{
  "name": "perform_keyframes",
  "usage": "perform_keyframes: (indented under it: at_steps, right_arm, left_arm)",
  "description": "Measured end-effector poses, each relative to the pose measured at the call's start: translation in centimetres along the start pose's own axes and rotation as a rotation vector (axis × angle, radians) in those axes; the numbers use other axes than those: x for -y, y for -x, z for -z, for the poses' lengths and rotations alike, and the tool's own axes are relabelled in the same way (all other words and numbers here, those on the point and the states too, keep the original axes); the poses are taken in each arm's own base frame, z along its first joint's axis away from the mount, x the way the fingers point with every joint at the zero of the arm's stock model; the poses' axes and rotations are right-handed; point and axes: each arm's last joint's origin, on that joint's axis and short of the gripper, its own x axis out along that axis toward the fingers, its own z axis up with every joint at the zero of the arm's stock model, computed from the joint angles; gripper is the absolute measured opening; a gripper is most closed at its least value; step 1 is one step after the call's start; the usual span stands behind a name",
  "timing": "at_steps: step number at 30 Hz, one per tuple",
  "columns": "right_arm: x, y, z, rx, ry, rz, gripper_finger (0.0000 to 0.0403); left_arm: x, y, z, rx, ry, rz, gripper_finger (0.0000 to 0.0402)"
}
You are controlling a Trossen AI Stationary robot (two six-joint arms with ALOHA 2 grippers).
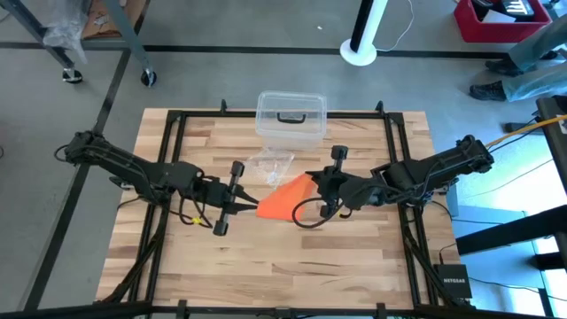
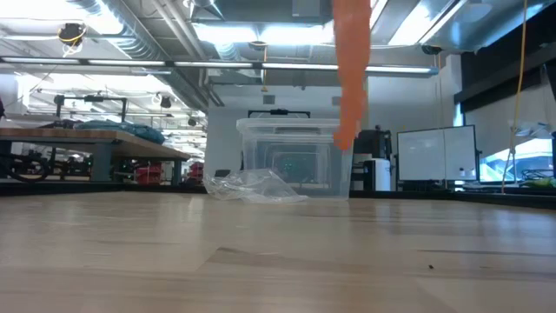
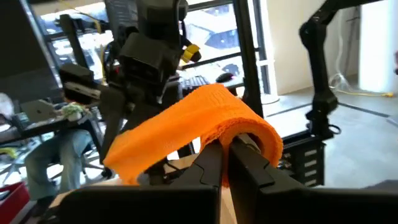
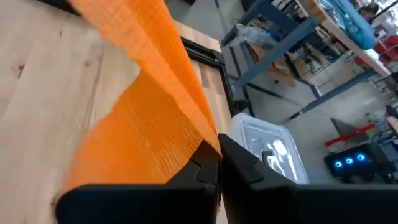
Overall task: Roll bandage
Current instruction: Roll the orange bandage
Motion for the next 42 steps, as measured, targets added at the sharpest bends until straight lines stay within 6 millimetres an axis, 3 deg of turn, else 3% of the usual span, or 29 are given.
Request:
perform_keyframes:
  at_steps: [5, 11, 17, 23, 34, 42]
  right_arm:
    - [-1.5, -1.3, 1.3, 0.011, -0.039, -0.031, 0.0007]
    - [-5.2, -4.5, 5.2, 0.155, -0.175, -0.055, 0.0007]
    - [-6.6, -5.8, 8.4, 0.312, -0.353, -0.055, 0.0008]
    - [-6.5, -5.9, 8.7, 0.337, -0.557, -0.101, 0.0038]
    - [-5.2, -4.1, 7.9, 0.410, -0.578, -0.190, 0.0211]
    - [-4.6, -3.2, 7.8, 0.421, -0.563, -0.271, 0.0238]
  left_arm:
    - [0.3, 0.1, -0.3, 0.020, -0.013, -0.036, 0.0004]
    - [0.2, 0.0, -0.5, 0.024, -0.025, -0.103, 0.0004]
    - [-0.1, -0.3, 0.1, -0.020, -0.033, -0.186, 0.0004]
    - [-0.6, -1.1, 1.1, -0.054, -0.025, -0.209, 0.0004]
    - [-0.5, -1.1, 1.1, -0.061, -0.014, -0.203, 0.0004]
    - [-0.6, -1.1, 1.1, -0.060, -0.019, -0.206, 0.0004]
